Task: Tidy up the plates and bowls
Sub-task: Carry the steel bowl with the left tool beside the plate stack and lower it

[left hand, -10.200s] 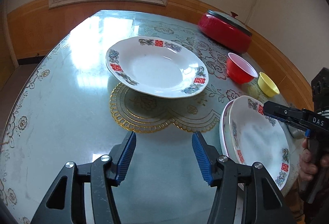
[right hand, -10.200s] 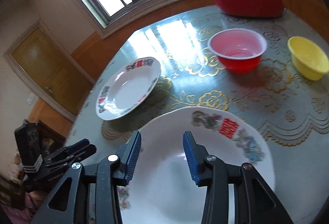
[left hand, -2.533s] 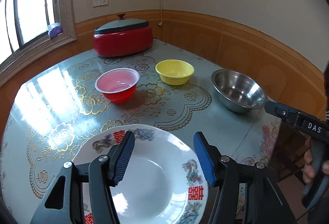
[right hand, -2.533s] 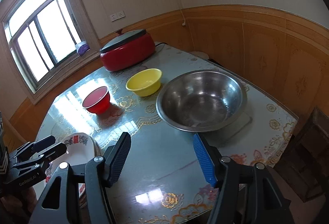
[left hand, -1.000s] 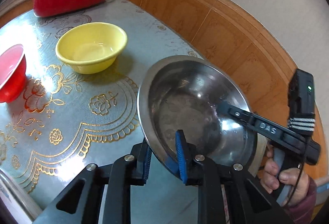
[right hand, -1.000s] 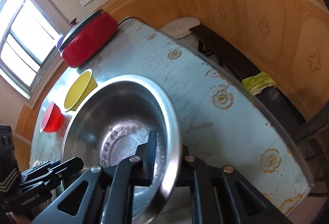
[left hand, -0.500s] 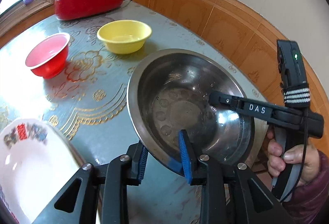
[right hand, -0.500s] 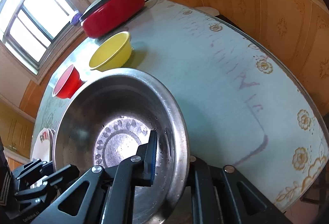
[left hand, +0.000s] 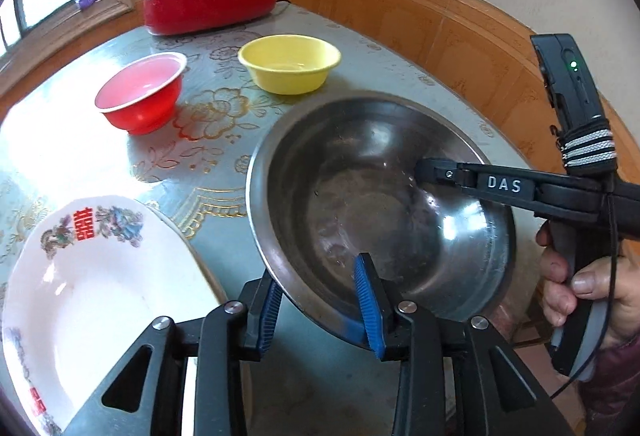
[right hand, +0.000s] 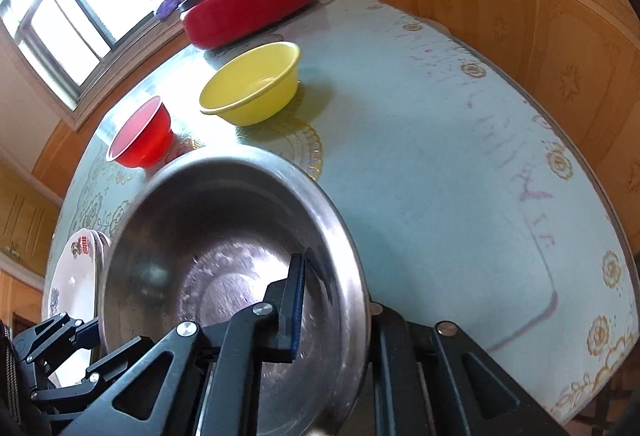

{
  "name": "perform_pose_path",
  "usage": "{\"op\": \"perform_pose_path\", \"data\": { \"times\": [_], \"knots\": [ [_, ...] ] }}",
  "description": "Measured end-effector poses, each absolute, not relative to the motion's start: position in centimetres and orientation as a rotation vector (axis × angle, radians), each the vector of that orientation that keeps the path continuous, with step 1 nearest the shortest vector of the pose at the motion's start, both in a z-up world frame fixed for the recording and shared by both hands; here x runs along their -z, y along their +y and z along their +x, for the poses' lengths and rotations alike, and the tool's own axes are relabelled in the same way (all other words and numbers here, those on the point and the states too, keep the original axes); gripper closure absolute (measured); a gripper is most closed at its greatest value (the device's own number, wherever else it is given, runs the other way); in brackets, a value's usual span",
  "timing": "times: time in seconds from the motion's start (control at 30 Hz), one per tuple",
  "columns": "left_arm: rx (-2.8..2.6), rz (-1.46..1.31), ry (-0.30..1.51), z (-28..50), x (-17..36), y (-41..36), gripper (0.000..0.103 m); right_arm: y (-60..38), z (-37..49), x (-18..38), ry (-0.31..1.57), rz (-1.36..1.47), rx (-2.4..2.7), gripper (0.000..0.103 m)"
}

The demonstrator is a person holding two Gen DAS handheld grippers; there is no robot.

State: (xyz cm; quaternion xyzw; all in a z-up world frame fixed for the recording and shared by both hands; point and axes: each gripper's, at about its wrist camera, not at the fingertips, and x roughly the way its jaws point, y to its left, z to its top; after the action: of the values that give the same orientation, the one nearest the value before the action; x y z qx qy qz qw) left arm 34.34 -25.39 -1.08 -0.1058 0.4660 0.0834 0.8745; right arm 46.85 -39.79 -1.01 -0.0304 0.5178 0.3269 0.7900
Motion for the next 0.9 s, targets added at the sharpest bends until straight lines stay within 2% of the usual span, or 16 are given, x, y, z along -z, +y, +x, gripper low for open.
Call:
{"op": "perform_pose_path", "data": {
  "times": [0.13,0.2,0.3,0.5,0.53,0.57,0.67,0.73,0.9],
  "knots": [
    [-0.24,-0.246,0.958,34.9,1.2,-25.2,0.066,-38.2,48.5,1.1,1.139,-0.127,-0.813,0.081],
    [-0.268,-0.266,0.954,35.0,1.3,-25.3,0.063,-37.6,49.1,1.0,1.149,-0.166,-0.891,0.075],
    [-0.347,-0.272,0.915,34.9,1.1,-25.5,0.055,-37.1,49.5,1.1,1.138,-0.25,-0.968,0.073],
    [-0.447,-0.252,0.855,34.7,0.8,-27.1,0.056,-37.5,50.5,1.3,1.14,-0.345,-1.091,0.073],
    [-0.46,-0.257,0.859,34.6,1.0,-27.3,0.057,-37.4,50.6,1.3,1.135,-0.36,-1.108,0.073],
    [-0.474,-0.26,0.868,34.5,1.1,-27.6,0.067,-37.3,50.7,1.3,1.115,-0.384,-1.098,0.073],
    [-0.5,-0.244,0.855,34.5,1.0,-28.0,0.068,-37.6,51.0,1.2,1.096,-0.39,-1.097,0.075],
    [-0.505,-0.254,0.856,34.9,1.0,-28.0,0.069,-37.7,51.1,1.1,1.077,-0.388,-1.105,0.08],
    [-0.517,-0.251,0.88,35.6,1.2,-27.7,0.069,-37.2,51.0,1.0,1.066,-0.423,-1.097,0.08]
  ]
}}
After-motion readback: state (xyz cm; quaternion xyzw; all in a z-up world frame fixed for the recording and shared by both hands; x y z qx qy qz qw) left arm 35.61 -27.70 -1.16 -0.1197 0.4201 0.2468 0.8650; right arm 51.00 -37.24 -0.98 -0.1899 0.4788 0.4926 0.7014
